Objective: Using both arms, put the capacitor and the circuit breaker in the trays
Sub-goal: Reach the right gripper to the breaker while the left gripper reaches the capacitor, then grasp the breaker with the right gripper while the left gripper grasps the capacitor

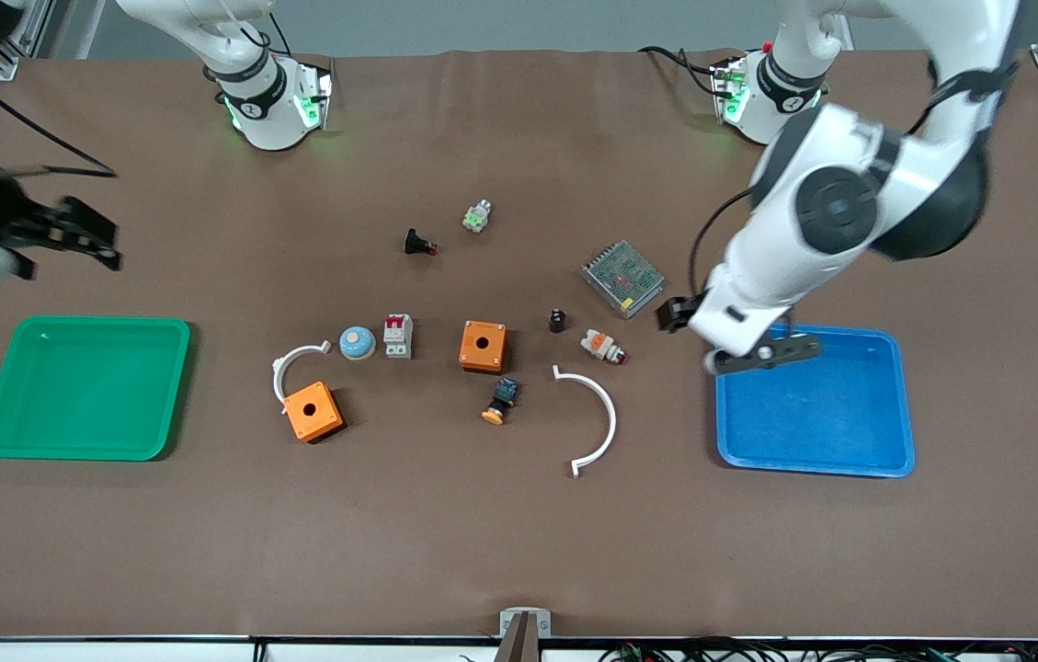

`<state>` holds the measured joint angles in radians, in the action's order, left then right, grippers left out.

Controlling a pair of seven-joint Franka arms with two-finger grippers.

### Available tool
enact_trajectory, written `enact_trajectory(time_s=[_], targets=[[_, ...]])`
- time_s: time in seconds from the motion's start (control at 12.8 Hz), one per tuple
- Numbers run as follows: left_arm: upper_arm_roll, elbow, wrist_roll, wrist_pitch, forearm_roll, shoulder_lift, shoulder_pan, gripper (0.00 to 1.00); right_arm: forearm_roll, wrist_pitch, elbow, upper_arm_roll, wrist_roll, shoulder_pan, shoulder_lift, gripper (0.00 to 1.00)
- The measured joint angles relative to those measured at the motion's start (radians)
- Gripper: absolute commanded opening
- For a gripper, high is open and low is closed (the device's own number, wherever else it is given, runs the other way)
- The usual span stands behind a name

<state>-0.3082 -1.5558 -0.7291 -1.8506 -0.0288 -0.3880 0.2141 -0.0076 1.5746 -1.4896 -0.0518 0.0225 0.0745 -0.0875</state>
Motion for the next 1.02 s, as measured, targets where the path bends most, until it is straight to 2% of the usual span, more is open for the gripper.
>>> enact_trajectory(time_s=[0.47, 0.78, 1.02], targets=[[0.0, -0.035, -0.344, -0.204, 0.0, -0.154, 0.164, 0.9, 0.0, 0.027, 0.0, -0.002, -0.004, 0.167, -0.184, 0.99], [0.001, -0.146, -0.438, -0.416, -0.001, -0.201, 0.216, 0.81, 0.002, 0.058, -0.006, -0.002, -0.08, 0.227, -0.215, 1.0], [0.003, -0.167, -0.503, -0.474, -0.049, -0.254, 0.254, 0.72, 0.061, 0.133, -0.085, -0.003, -0.228, 0.285, -0.226, 1.0]])
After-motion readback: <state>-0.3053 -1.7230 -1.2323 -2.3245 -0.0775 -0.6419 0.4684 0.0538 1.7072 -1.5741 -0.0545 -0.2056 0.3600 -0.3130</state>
